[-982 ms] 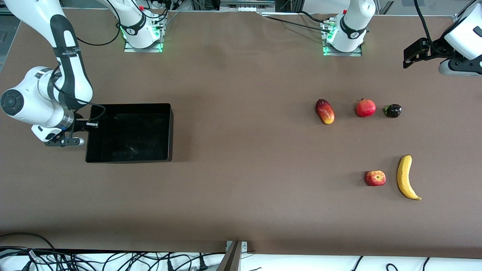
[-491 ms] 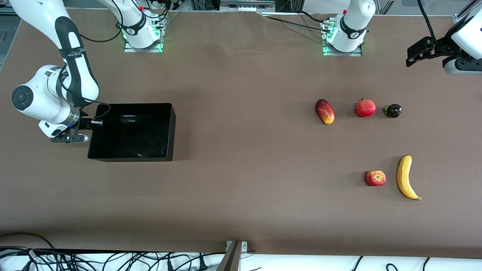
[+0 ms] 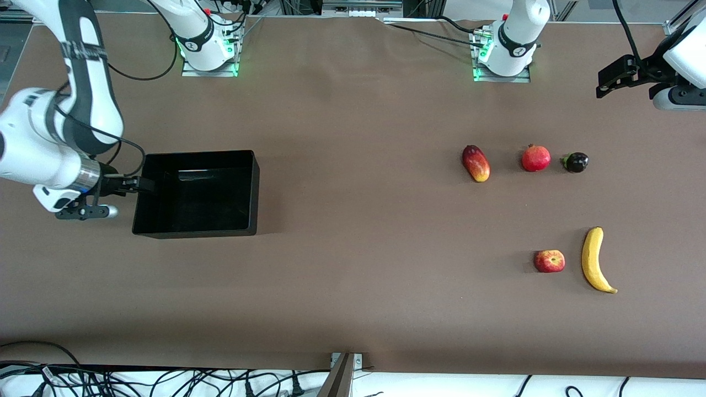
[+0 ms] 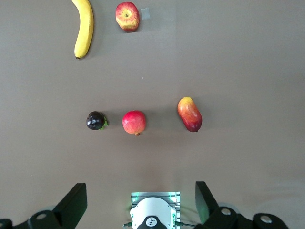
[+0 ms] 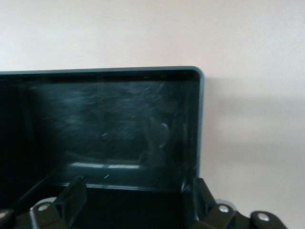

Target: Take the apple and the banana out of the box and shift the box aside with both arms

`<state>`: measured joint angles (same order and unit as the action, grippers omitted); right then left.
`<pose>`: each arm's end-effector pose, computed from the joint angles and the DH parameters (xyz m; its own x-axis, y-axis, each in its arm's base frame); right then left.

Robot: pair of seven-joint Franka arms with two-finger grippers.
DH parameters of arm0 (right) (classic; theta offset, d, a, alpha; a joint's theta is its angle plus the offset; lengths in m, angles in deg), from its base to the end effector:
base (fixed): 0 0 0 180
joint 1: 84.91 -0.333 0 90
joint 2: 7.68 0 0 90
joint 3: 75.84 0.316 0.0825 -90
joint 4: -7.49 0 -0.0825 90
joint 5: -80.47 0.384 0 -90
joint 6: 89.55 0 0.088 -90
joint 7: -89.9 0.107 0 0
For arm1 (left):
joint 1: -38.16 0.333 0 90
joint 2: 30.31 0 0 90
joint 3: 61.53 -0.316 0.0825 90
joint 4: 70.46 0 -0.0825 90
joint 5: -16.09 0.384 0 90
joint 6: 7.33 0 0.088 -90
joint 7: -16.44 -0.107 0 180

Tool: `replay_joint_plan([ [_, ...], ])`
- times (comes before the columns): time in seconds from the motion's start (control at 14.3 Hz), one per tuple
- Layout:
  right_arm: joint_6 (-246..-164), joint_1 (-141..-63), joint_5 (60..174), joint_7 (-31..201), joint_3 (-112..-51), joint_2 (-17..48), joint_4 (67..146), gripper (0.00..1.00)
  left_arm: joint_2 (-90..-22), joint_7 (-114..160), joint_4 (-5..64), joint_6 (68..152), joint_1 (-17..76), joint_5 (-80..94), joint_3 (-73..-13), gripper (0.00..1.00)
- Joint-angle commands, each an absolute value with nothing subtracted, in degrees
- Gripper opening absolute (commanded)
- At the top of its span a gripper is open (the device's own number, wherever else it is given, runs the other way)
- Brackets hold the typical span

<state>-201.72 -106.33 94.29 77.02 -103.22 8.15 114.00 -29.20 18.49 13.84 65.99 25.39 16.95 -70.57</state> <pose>0.6014 -0.0320 0.3751 0.9921 0.0267 -0.1223 0.0129 -0.9936 -0.1121 0.5154 -0.0307 0.6574 0.9849 -0.0246 -0.1711 -0.0281 -0.9994 -0.0180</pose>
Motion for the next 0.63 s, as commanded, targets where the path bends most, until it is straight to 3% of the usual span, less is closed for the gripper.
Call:
replay_joint_plan([
  [0.0,-191.89,-107.59,90.16,83.11,-102.92,3.24,109.20,1.00,-28.11,18.99,14.89,65.79,25.77,15.65,-70.49,1.00],
  [0.28,-185.27,-109.52,86.98,84.98,-102.48,-5.90,107.60,1.00,-28.11,18.99,14.89,65.79,25.95,15.65,-70.49,1.00],
  [0.56,-183.24,-109.52,83.64,84.46,-100.46,-9.26,107.51,1.00,-28.02,18.90,14.97,65.79,26.30,15.65,-70.41,1.00],
])
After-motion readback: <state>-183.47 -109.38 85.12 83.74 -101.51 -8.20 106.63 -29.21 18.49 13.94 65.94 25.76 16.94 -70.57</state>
